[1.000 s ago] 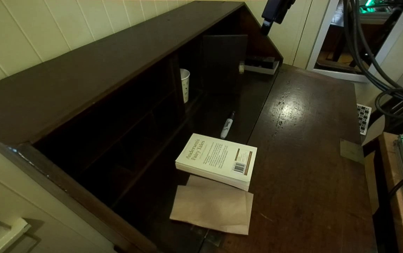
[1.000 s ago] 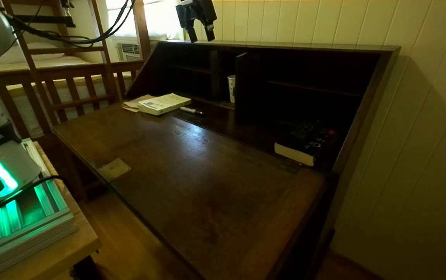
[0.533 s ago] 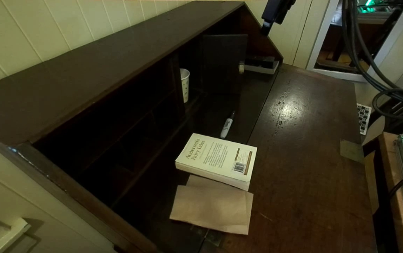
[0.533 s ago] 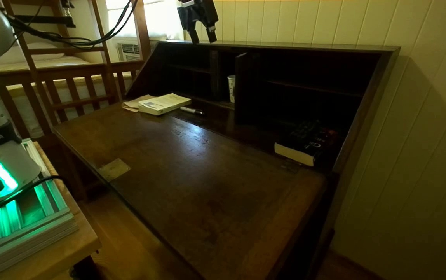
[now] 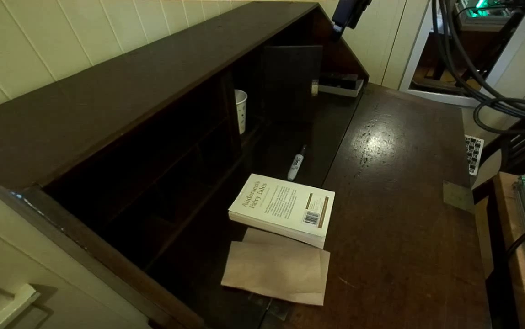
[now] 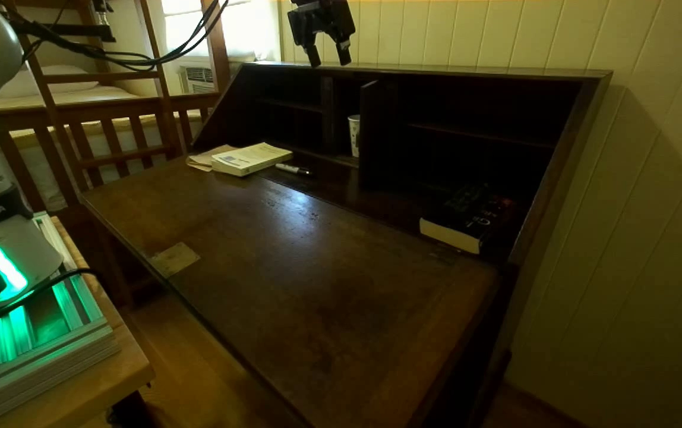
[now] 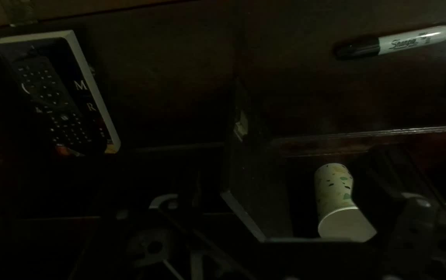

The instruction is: Remove the marker from the paper cup, put it on the table and close the door of time middle compartment

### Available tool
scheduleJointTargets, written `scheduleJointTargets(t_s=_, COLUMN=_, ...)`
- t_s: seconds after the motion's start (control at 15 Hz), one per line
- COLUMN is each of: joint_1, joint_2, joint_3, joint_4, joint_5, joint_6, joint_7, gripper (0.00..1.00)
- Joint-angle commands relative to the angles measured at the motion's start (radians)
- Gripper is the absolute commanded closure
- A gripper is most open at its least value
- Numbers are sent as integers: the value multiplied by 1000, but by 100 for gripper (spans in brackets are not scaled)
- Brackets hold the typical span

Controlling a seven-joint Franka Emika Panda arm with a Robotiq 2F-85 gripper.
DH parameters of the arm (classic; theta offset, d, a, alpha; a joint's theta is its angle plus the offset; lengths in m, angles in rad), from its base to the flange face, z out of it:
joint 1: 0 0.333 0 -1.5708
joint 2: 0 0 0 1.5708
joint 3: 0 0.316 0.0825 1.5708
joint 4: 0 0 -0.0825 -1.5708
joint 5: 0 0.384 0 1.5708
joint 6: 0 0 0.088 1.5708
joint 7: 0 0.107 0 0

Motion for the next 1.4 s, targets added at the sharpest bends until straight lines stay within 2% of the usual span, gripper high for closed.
scheduleJointTargets(t_s=0.0, joint_1=-102, joint_2=-111, joint_3=95, joint_4=66, joint_5=-58, joint_6=0, joint_7=-63, gripper=0)
scheduleJointTargets(t_s=0.2, joint_1=-206, joint_2=-140, joint_3=191, joint_4=85, joint_5=-117, joint_6=11, joint_7=-90, gripper=0)
scheduleJointTargets(t_s=0.4, joint_1=-266, joint_2=-183, joint_3=265, joint_4=93, joint_5=-164, joint_6=37, joint_7=-119, gripper=0)
scheduleJointTargets(t_s=0.8, joint_1=-377, joint_2=-258, joint_3=412, joint_4=87, joint_5=-147, joint_6=37, joint_7=-194, gripper=0)
scheduleJointTargets(t_s=1.33, joint_1=-515, joint_2=-242, joint_3=538, joint_4=82, joint_5=-80, joint_6=63, joint_7=-286, gripper=0)
